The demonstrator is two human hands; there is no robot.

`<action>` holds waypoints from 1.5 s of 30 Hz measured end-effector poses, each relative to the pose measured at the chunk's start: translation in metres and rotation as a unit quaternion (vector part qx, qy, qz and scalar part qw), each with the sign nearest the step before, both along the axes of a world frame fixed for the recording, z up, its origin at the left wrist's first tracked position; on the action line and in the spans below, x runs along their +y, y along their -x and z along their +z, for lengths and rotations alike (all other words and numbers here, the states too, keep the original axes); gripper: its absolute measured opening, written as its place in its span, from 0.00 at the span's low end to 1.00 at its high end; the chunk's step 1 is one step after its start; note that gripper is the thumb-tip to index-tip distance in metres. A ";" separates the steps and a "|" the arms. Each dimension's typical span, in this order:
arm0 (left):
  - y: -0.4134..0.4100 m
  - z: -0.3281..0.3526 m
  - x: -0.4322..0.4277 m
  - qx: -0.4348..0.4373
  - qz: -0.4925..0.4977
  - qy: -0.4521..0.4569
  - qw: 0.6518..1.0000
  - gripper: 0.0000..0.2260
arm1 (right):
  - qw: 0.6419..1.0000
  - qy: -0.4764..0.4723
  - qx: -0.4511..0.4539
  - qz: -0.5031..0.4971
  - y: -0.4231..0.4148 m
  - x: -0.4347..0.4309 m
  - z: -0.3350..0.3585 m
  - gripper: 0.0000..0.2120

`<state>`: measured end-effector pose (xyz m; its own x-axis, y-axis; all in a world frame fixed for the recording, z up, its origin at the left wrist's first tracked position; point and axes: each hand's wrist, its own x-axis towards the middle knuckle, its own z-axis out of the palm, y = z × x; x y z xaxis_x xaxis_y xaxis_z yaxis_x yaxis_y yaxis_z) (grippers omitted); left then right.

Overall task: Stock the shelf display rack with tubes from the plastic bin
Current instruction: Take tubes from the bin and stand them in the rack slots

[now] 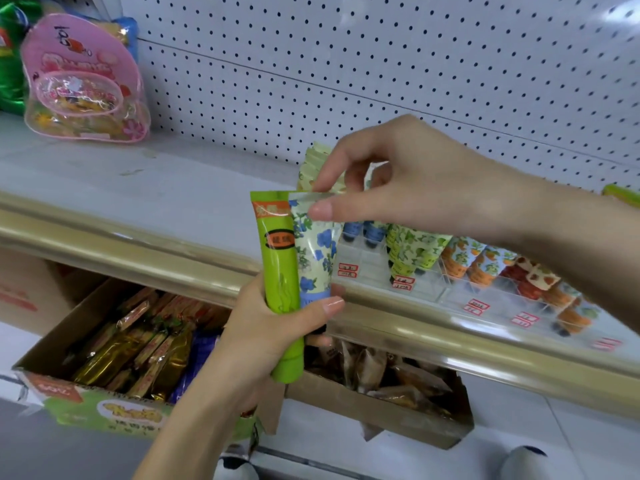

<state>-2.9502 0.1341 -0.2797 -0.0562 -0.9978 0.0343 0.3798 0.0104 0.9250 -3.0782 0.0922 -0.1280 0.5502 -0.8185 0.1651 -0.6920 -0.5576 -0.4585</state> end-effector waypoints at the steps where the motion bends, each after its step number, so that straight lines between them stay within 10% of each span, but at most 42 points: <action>1: 0.002 0.000 0.001 -0.008 -0.004 0.002 1.000 0.16 | 1.000 -0.003 0.009 0.003 0.001 0.000 0.001 0.09; 18: 0.031 0.007 0.006 0.103 -0.024 -0.042 0.993 0.12 | 0.980 -0.147 0.091 -0.098 0.045 0.001 0.037 0.09; 34: 0.006 -0.006 -0.008 0.093 0.109 -0.056 0.988 0.15 | 0.974 0.134 0.095 -0.153 0.043 -0.040 0.026 0.10; 45: 0.000 -0.007 -0.014 0.109 0.119 -0.036 0.986 0.16 | 0.974 0.091 0.079 -0.191 0.035 -0.071 0.001 0.11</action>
<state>-2.9497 0.1198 -0.2863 0.1807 -0.9822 -0.0513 0.5645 0.0608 0.8232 -3.1131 0.0216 -0.1268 0.2412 -0.9337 0.2645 -0.9192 -0.3072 -0.2463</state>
